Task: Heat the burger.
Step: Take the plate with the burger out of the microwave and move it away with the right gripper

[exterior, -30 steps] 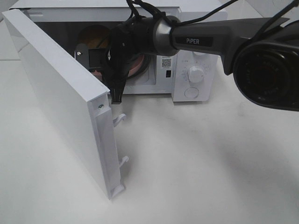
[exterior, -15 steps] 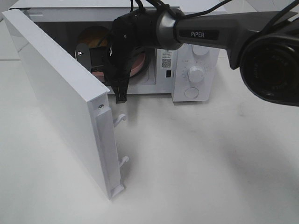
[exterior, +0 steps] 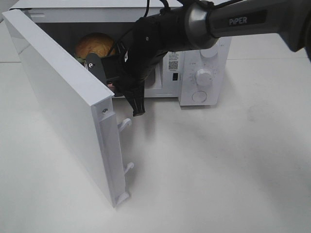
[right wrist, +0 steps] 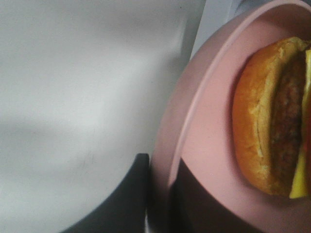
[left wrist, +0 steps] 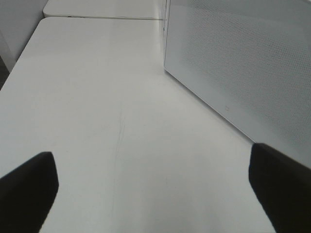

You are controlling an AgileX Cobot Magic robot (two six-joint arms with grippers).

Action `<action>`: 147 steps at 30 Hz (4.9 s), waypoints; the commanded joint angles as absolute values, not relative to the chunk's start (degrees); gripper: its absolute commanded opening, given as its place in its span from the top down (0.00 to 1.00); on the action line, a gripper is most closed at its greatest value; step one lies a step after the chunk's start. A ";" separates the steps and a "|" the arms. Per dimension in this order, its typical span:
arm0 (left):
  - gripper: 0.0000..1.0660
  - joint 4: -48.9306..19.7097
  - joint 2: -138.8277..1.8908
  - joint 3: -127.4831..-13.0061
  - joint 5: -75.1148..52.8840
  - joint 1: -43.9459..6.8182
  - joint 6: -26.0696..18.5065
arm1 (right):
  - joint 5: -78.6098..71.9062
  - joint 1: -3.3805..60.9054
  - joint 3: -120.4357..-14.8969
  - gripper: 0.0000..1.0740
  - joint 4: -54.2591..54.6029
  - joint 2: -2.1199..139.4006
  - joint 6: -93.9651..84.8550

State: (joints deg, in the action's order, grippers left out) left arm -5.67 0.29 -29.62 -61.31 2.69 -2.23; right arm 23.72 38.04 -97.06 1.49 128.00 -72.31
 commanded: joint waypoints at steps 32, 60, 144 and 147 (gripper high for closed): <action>0.06 -5.90 1.26 -29.56 -61.42 2.98 -2.12 | 16.50 35.98 -70.13 1.00 11.29 104.56 -91.21; 0.06 -5.90 1.26 -29.56 -61.42 2.98 -2.12 | 12.09 35.98 -47.73 1.00 11.29 85.54 -91.10; 0.06 -5.90 1.26 -29.56 -61.42 2.98 -2.12 | 46.41 35.98 -21.94 1.00 -35.64 39.25 -19.71; 0.06 -5.90 1.26 -29.56 -61.42 2.98 -2.12 | 46.81 35.98 -21.60 1.00 -36.96 39.25 -16.04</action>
